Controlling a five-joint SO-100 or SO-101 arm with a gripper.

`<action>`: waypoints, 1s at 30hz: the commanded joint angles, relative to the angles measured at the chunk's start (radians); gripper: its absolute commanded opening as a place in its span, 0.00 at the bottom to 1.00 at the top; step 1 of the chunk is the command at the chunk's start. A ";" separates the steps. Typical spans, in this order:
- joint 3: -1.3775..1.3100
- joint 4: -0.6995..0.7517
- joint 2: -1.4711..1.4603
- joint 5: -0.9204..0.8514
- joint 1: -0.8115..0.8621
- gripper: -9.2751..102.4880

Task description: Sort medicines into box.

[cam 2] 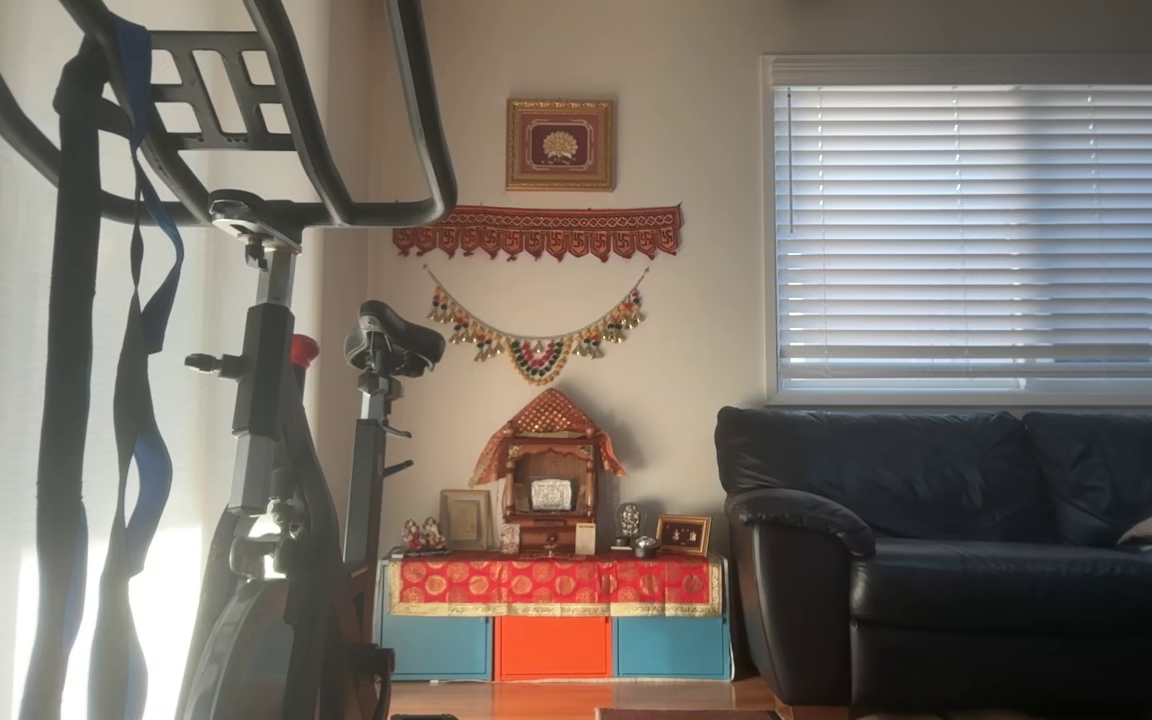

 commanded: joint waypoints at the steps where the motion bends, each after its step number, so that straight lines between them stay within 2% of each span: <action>1: 0.005 -0.014 0.061 -0.012 -0.017 0.20; 9: 0.029 -0.032 0.067 -0.023 -0.023 0.14; 11: 0.037 -0.034 0.078 -0.035 -0.025 0.10; 16: 0.028 -0.005 0.074 -0.055 -0.025 0.10; 19: -0.025 0.071 0.052 -0.084 -0.021 0.10; 23: -0.181 0.296 0.048 -0.126 -0.041 0.10; 25: -0.278 0.402 0.109 -0.089 -0.071 0.10; 30: -0.534 0.560 0.158 0.000 -0.133 0.10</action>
